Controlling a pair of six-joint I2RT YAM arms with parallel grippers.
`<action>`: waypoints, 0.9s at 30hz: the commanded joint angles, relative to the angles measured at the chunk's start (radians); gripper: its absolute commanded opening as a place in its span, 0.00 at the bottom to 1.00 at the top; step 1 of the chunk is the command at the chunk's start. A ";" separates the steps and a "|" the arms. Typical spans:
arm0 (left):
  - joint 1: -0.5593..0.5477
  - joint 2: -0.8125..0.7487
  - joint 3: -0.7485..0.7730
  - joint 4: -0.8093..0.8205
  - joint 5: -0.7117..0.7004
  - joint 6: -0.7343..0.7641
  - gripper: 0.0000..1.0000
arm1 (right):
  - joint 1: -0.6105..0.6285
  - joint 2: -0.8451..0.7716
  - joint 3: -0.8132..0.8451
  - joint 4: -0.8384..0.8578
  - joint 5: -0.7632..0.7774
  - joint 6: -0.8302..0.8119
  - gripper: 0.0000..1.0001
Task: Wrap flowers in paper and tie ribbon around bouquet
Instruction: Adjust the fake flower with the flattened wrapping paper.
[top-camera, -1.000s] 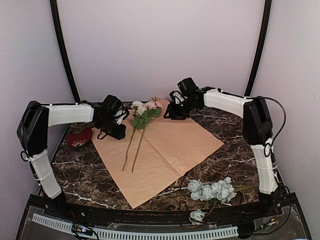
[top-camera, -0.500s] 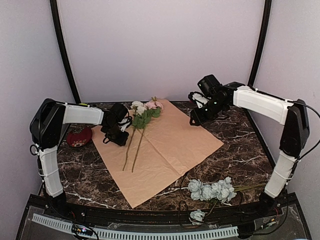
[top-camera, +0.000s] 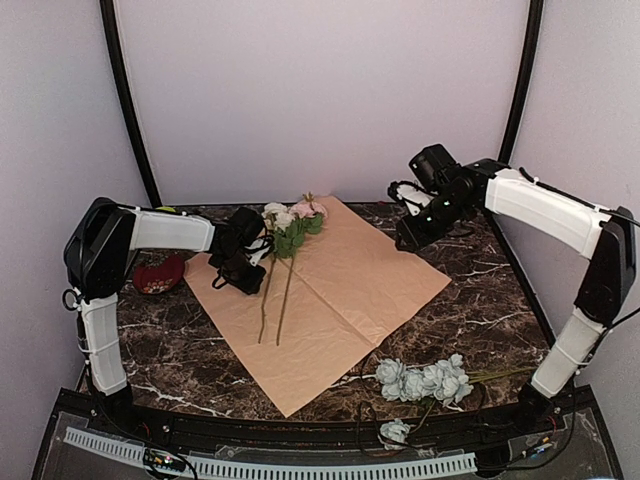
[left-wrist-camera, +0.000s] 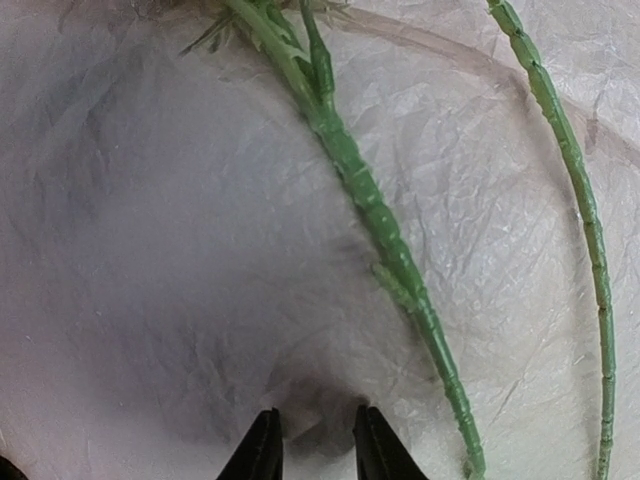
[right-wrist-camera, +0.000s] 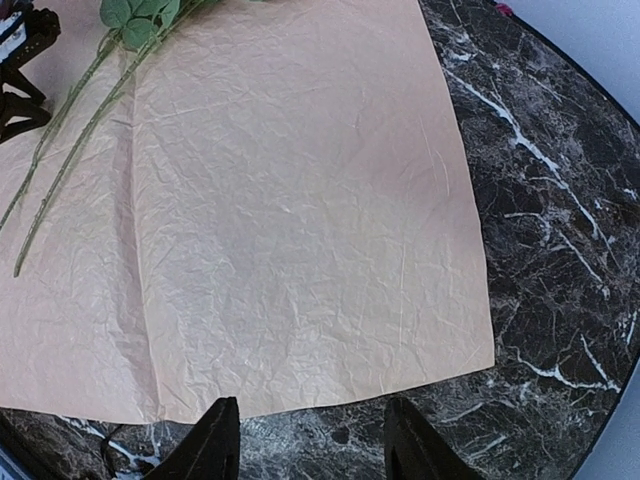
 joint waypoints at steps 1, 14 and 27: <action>-0.009 -0.059 -0.005 -0.011 0.022 0.030 0.27 | -0.004 -0.063 -0.021 -0.037 0.013 -0.068 0.50; -0.058 -0.044 0.000 0.008 0.085 0.060 0.32 | 0.074 -0.344 -0.388 -0.031 -0.136 -0.356 0.57; -0.069 -0.112 0.016 -0.001 0.177 0.047 0.34 | 0.180 -0.475 -0.608 -0.358 0.179 -0.502 0.62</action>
